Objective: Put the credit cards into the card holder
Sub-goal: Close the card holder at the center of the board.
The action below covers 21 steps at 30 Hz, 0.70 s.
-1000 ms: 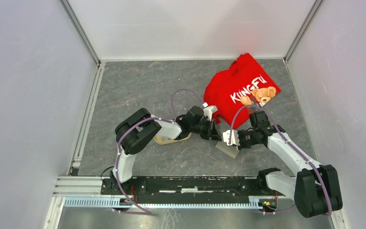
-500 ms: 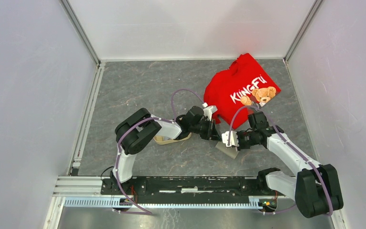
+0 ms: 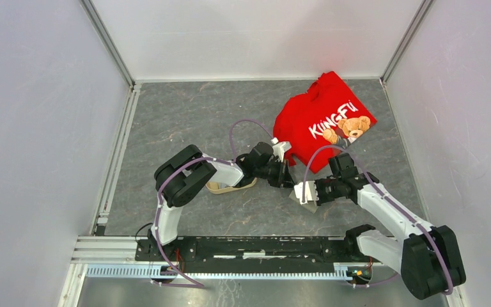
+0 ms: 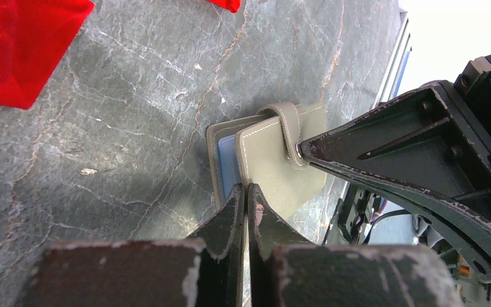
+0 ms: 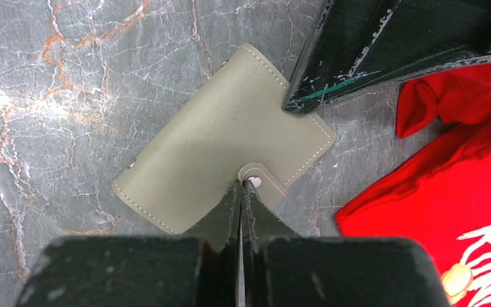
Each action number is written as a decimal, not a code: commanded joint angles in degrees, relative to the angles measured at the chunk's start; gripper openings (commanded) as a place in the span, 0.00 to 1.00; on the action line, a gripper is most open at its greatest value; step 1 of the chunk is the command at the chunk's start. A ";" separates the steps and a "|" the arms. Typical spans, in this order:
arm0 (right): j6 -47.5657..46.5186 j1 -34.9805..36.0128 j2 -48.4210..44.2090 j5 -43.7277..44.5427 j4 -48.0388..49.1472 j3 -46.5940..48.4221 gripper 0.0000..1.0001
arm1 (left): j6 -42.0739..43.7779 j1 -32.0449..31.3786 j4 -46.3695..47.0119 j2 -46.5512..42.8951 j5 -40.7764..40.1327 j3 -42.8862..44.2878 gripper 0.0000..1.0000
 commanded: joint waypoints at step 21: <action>-0.11 4.89 9.71 6.64 -9.23 3.88 0.00 | -2.08 0.57 2.96 -6.98 -3.06 -1.29 0.32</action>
